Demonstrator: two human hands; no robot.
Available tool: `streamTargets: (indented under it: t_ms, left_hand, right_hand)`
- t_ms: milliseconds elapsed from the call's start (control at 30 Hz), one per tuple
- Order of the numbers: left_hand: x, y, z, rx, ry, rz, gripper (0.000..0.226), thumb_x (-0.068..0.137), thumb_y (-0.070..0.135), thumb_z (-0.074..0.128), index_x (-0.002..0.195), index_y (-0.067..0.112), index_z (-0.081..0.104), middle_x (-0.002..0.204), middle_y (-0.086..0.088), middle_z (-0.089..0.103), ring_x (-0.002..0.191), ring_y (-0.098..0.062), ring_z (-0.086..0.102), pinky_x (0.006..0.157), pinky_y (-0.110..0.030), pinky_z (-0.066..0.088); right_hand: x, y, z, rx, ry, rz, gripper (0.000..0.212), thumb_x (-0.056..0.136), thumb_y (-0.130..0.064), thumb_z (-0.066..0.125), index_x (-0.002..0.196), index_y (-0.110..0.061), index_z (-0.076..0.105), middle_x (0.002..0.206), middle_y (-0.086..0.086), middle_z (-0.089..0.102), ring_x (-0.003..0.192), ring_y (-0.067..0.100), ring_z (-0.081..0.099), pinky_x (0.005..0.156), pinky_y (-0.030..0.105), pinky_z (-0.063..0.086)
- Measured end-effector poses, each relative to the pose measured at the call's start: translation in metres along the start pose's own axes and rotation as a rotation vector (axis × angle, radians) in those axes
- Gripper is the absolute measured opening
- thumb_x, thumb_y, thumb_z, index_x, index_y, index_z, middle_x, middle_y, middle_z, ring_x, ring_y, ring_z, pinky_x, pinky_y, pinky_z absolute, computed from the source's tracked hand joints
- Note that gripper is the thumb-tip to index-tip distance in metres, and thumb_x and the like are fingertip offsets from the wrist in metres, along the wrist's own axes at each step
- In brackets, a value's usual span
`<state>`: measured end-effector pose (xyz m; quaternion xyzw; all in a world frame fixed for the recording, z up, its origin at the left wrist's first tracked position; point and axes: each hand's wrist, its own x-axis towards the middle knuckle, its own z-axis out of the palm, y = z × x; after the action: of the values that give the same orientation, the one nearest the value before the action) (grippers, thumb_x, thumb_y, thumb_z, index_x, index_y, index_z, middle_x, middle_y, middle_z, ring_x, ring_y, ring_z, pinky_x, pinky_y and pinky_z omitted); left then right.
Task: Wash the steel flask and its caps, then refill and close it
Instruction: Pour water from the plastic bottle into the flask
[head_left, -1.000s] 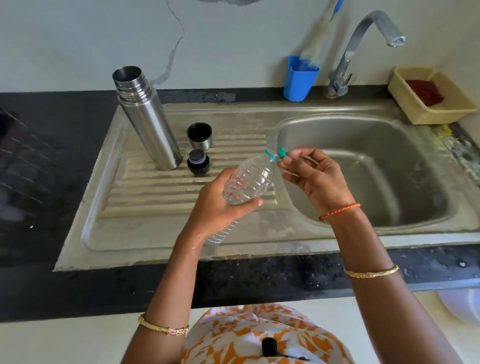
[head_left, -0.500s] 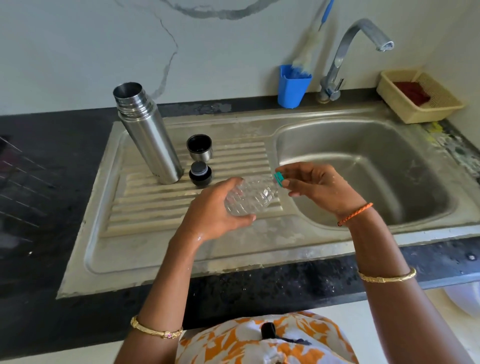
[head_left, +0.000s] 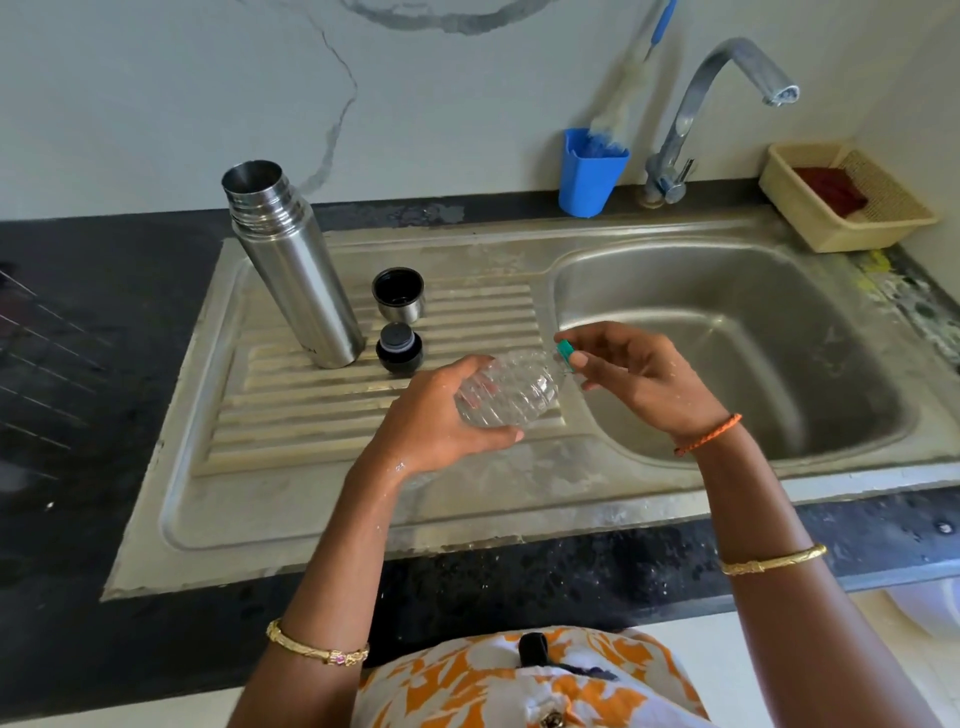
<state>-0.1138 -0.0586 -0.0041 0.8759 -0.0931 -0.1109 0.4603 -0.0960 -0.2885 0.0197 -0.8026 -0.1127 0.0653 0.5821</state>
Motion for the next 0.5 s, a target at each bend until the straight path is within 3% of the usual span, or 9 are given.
streamTargets:
  t_ms: [67, 167, 300, 367, 500]
  left_hand:
    - [0.001, -0.001, 0.001, 0.004, 0.006, -0.005, 0.082, 0.058, 0.046, 0.088, 0.131, 0.028, 0.057, 0.115, 0.015, 0.067, 0.104, -0.007, 0.065, 0.094, -0.040, 0.053]
    - [0.003, 0.002, 0.003, 0.033, 0.050, -0.001, 0.084, 0.053, 0.056, 0.083, 0.129, 0.032, 0.057, 0.113, 0.015, 0.067, 0.100, -0.006, 0.065, 0.091, -0.038, 0.054]
    - [0.002, 0.002, 0.005, 0.000, 0.053, -0.003, 0.080, 0.054, 0.053, 0.086, 0.126, 0.034, 0.058, 0.111, 0.015, 0.068, 0.098, -0.008, 0.066, 0.090, -0.041, 0.054]
    - [0.003, 0.000, 0.002, -0.068, 0.042, -0.005, 0.080, 0.052, 0.055, 0.086, 0.124, 0.034, 0.060, 0.110, 0.014, 0.069, 0.100, -0.009, 0.066, 0.091, -0.042, 0.054]
    - [0.005, 0.003, -0.007, -0.135, -0.039, -0.018, 0.069, 0.063, 0.030, 0.090, 0.125, 0.028, 0.061, 0.109, 0.011, 0.070, 0.100, -0.003, 0.066, 0.093, -0.029, 0.054]
  right_hand:
    - [0.001, 0.003, -0.002, -0.064, 0.030, -0.050, 0.019, 0.086, -0.012, 0.064, 0.105, -0.015, 0.065, 0.099, 0.009, 0.070, 0.087, 0.010, 0.065, 0.079, 0.023, 0.054]
    - [0.005, 0.005, 0.002, -0.220, 0.108, -0.030, 0.012, 0.087, -0.020, 0.066, 0.099, -0.016, 0.069, 0.093, 0.004, 0.072, 0.090, 0.016, 0.067, 0.084, 0.031, 0.054]
    - [0.006, -0.002, 0.007, -0.458, 0.199, 0.022, 0.039, 0.083, -0.052, 0.057, 0.077, -0.015, 0.068, 0.066, -0.009, 0.065, 0.061, -0.002, 0.058, 0.059, 0.010, 0.042]
    - [0.006, -0.004, 0.006, -0.351, 0.201, 0.045, 0.046, 0.076, -0.058, 0.053, 0.076, -0.015, 0.067, 0.066, -0.009, 0.064, 0.058, -0.002, 0.053, 0.060, 0.012, 0.040]
    - [0.007, 0.000, -0.001, 0.168, 0.008, 0.014, 0.033, 0.083, -0.033, 0.065, 0.114, -0.020, 0.063, 0.099, -0.001, 0.066, 0.087, 0.004, 0.060, 0.077, 0.023, 0.053]
